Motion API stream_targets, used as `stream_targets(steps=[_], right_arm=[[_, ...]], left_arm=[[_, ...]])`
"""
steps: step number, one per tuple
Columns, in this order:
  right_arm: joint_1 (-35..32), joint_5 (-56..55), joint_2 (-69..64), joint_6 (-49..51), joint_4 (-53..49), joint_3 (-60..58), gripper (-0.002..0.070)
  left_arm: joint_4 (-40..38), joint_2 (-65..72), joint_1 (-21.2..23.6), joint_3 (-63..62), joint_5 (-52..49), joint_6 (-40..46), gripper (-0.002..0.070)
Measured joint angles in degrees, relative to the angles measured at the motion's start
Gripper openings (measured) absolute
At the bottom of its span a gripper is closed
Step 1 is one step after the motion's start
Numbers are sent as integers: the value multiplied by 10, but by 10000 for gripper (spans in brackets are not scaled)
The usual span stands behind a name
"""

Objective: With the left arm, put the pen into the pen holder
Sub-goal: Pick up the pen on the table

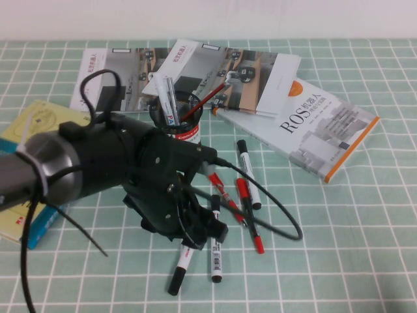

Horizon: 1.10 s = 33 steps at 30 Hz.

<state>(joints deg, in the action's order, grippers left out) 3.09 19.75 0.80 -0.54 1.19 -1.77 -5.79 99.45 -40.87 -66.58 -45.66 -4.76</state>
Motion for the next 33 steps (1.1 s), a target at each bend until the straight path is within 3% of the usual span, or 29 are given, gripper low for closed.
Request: stream_targets(steps=[5, 20, 22, 26, 33], right_arm=[[0, 0, 0, 0, 0, 0, -20], [0, 0, 0, 0, 0, 0, -20], [0, 0, 0, 0, 0, 0, -20], [0, 0, 0, 0, 0, 0, -20], [0, 0, 0, 0, 0, 0, -20]], left_arm=[[23, 26, 0, -22, -10, -39, 321], [58, 92, -12, -45, -31, -42, 294], [64, 93, -16, -46, -28, -43, 260], [71, 93, -25, -46, -28, -39, 116], [66, 83, -37, -45, -25, -1, 117]])
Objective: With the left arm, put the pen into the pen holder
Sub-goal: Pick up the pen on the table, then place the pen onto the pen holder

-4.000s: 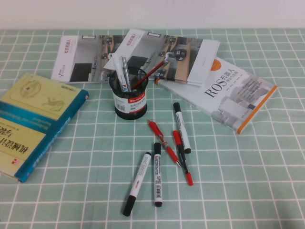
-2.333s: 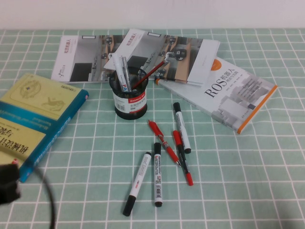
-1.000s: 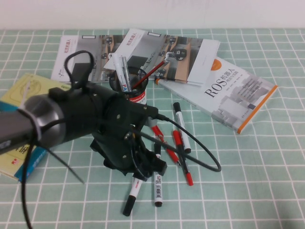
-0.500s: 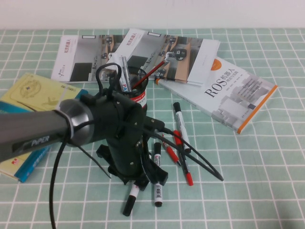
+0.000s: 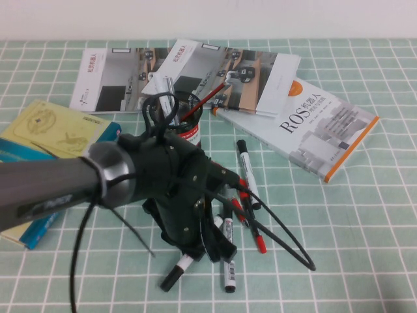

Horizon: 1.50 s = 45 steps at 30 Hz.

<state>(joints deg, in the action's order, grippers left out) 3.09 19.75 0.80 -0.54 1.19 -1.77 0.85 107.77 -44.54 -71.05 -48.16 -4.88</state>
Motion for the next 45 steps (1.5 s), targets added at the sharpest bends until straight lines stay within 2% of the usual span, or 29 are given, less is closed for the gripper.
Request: stream_targets(steps=[6, 9, 13, 18, 26, 33, 45], right_arm=[[0, 0, 0, 0, 0, 0, -20], [0, 0, 0, 0, 0, 0, -20], [0, 0, 0, 0, 0, 0, -20], [0, 0, 0, 0, 0, 0, -20], [0, 0, 0, 0, 0, 0, -20], [0, 0, 0, 0, 0, 0, -20], [0, 0, 0, 0, 0, 0, -20]], left_arm=[[-1, -128, -3, 17, 93, 6, 117], [12, -208, -3, 66, 213, 7, 117], [24, -262, 2, 143, 421, 7, 117], [27, -266, 46, 207, 649, 7, 117], [25, -191, 126, 212, 843, 2, 117], [20, -94, 156, 179, 897, -14, 117], [17, 15, 157, 119, 900, -12, 117]])
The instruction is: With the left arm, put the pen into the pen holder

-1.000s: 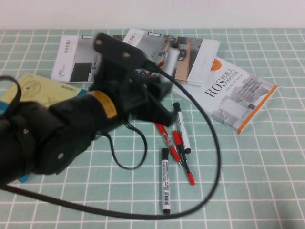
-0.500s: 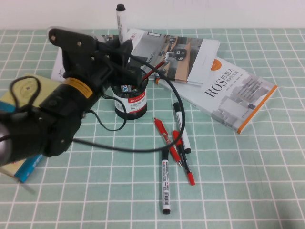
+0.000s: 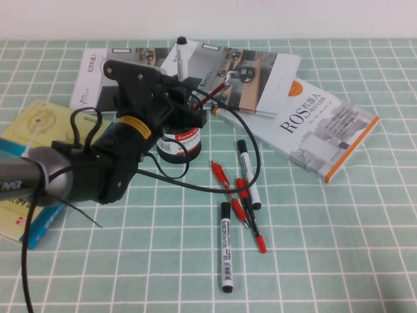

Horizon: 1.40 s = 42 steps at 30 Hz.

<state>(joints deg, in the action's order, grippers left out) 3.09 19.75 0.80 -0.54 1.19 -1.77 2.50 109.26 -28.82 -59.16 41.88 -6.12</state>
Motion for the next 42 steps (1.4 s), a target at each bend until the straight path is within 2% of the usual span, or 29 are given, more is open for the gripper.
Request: stream_targets(steps=[7, 9, 12, 14, 16, 20, 24, 26, 29, 31, 34, 42], right_arm=[[0, 0, 0, 0, 0, 0, -20], [0, 0, 0, 0, 0, 0, -20], [0, 0, 0, 0, 0, 0, -20], [0, 0, 0, 0, 0, 0, -20], [0, 0, 0, 0, 0, 0, -20], [0, 0, 0, 0, 0, 0, -20], [0, 0, 0, 0, 0, 0, -20], [0, 0, 0, 0, 0, 0, -20], [0, 0, 0, 0, 0, 0, -20], [0, 0, 0, 0, 0, 0, -20], [0, 0, 0, 0, 0, 0, -20], [0, 0, 0, 0, 0, 0, -20]], left_arm=[[-1, 7, 0, -1, -7, 25, 132], [-2, 7, 0, -2, -13, 29, 181], [-17, 7, 0, -2, -20, 31, 309], [-31, 7, 0, -2, -21, 38, 368], [-41, 7, 0, -2, -23, 48, 400], [-47, -7, 1, -2, -66, 66, 412], [-47, -74, 1, -2, -160, 70, 365], [-47, -117, 1, -2, -217, 70, 295], [-47, -187, 1, -2, -292, 70, 123], [-45, -237, 1, -2, -340, 70, 51], [-45, -310, 1, 8, -390, 70, 13], [-46, -509, 1, 162, -408, 36, 0]])
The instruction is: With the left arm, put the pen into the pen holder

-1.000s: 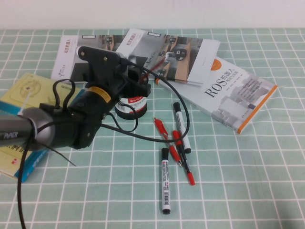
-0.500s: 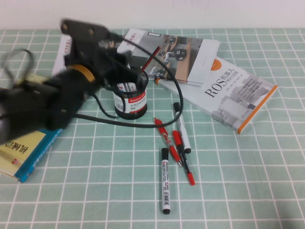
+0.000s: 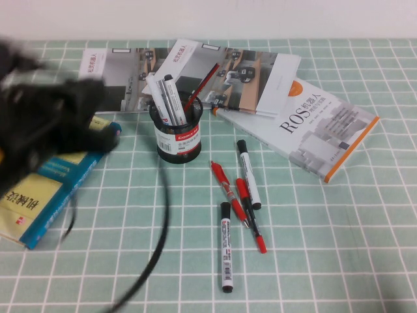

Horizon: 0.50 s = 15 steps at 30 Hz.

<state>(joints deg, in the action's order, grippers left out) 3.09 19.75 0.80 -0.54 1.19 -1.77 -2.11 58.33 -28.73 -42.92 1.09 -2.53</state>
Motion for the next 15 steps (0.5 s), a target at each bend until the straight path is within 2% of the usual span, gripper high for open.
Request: stream_targets(steps=[5, 9, 15], right_arm=[[0, 0, 0, 0, 0, 0, -20], [0, 0, 0, 0, 0, 0, -20], [0, 0, 0, 0, 0, 0, -20]], left_arm=[[0, -101, 0, 114, -6, -21, 0], [1, -143, 0, 180, -3, 8, 0], [1, -159, 0, 201, -5, 25, 0]])
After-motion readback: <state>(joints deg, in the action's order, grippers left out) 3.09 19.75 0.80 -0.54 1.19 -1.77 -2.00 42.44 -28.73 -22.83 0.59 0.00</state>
